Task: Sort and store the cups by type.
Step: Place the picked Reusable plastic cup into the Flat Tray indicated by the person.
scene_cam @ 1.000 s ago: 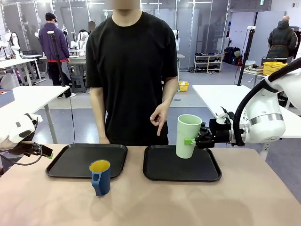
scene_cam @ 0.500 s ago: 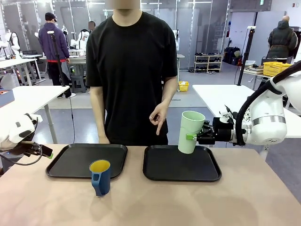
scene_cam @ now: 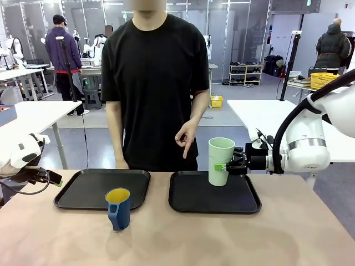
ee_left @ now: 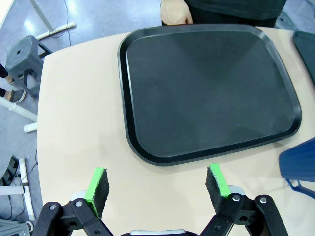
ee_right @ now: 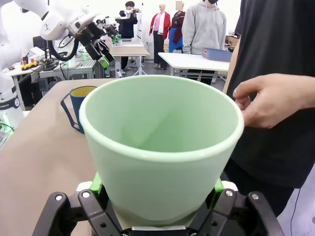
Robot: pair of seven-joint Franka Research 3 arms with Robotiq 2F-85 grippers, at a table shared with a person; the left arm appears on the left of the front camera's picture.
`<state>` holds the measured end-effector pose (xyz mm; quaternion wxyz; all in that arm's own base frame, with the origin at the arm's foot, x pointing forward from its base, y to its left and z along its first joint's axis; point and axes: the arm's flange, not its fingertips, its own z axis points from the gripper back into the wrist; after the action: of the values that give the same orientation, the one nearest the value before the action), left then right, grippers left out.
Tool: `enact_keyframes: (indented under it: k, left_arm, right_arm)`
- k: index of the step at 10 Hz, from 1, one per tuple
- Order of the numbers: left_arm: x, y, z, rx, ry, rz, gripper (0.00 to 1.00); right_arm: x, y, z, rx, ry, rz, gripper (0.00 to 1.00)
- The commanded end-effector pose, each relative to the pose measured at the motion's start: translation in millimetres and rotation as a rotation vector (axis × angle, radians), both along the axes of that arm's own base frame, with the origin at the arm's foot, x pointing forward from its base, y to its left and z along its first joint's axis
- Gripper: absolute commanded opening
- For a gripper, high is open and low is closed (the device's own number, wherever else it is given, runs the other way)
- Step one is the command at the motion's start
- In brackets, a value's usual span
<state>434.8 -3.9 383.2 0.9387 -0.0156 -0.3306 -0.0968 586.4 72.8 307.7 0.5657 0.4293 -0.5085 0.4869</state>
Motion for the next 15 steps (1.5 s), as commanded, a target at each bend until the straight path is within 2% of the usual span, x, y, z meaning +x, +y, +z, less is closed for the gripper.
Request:
enact_keyframes:
  k: [1, 6, 15]
  left_arm:
    - [0.0, -0.8, 0.5, 0.001, 0.0, -0.002, 1.0]
    - [0.0, -0.8, 0.5, 0.001, 0.0, -0.002, 1.0]
    - [0.0, -0.8, 0.5, 0.001, 0.0, -0.002, 1.0]
  right_arm:
    - [13.7, 7.1, -7.1, 0.008, 0.017, -0.018, 0.87]
    - [34.0, 12.7, -43.3, -0.004, 0.033, -0.016, 0.87]
    - [46.2, 14.1, -71.8, -0.015, 0.085, -0.024, 0.87]
